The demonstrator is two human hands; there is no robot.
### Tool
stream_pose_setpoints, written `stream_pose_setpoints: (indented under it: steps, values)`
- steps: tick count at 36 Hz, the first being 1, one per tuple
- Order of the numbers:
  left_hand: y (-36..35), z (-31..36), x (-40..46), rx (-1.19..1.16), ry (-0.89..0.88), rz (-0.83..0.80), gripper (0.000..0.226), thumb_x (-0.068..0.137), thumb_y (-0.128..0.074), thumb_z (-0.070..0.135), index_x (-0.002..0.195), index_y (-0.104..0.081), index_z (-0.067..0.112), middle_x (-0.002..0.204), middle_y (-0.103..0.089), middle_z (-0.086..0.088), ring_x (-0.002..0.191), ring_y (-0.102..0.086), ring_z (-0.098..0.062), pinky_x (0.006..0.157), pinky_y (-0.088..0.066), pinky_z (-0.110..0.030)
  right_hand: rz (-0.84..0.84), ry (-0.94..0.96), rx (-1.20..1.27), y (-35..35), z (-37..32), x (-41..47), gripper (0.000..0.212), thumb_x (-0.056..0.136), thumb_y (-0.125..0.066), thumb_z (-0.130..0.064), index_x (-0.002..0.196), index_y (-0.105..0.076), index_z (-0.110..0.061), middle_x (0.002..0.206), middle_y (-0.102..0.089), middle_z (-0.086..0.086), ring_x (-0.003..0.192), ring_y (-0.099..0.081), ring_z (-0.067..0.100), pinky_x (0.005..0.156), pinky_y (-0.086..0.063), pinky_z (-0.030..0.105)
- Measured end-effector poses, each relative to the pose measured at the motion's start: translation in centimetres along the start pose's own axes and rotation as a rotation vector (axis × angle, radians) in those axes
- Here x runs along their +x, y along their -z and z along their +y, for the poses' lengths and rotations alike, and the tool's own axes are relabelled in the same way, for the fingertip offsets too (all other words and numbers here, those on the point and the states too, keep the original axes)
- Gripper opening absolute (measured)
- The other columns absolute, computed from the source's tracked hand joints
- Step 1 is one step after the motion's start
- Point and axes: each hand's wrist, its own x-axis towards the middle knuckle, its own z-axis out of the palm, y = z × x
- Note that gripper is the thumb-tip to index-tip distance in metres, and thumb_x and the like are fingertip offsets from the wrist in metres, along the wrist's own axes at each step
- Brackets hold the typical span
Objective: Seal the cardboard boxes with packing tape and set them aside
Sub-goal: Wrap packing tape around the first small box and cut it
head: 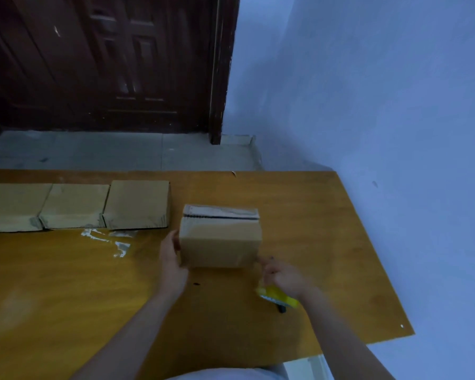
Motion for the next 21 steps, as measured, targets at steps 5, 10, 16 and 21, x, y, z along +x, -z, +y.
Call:
stream_pose_setpoints:
  steps: [5, 10, 16, 21]
  values:
    - [0.2, -2.8, -0.3, 0.116, 0.064, -0.076, 0.075, 0.073, -0.051, -0.026, 0.139, -0.040, 0.009, 0.127, -0.045, -0.010, 0.110, -0.050, -0.026, 0.088, -0.049, -0.032, -0.009, -0.068, 0.125, -1.5, 1.5, 0.9, 0.015, 0.051, -0.055, -0.019, 0.042, -0.061, -0.029, 0.096, -0.065, 0.006, 0.101, -0.056, 0.022, 0.089, -0.043, 0.038]
    - [1.0, -3.6, 0.1, 0.112, 0.055, -0.076, 0.056, 0.086, -0.051, -0.013, 0.136, -0.043, 0.010, 0.120, -0.054, -0.006, 0.109, -0.054, -0.024, 0.086, -0.050, -0.036, -0.015, -0.074, 0.228, -0.6, 0.5, 0.0, 0.009, 0.060, -0.061, -0.010, 0.055, -0.053, -0.013, 0.064, -0.065, -0.023, 0.074, -0.060, -0.006, 0.070, -0.042, 0.016]
    - [2.5, 0.5, 1.0, 0.065, 0.085, 0.213, 0.030, 0.092, -0.046, -0.007, 0.121, -0.047, 0.003, 0.099, -0.053, -0.006, 0.092, -0.054, -0.027, 0.073, -0.041, -0.033, 0.189, -0.006, 0.283, 3.0, -0.2, -2.9, 0.003, 0.059, -0.062, -0.014, 0.058, -0.059, -0.012, 0.113, -0.062, -0.002, 0.103, -0.056, 0.010, 0.076, -0.041, 0.010]
    - [2.5, 7.5, 1.0, -0.058, -0.142, 0.152, 0.016, 0.096, -0.049, 0.007, 0.111, -0.052, 0.013, 0.100, -0.054, -0.001, 0.092, -0.052, -0.015, 0.076, -0.042, -0.024, 0.207, 0.154, 0.238, 6.2, -3.5, -4.6, 0.024, 0.083, -0.060, 0.003, 0.063, -0.056, -0.009, 0.116, -0.064, 0.000, 0.105, -0.056, 0.009, 0.083, -0.038, 0.023]
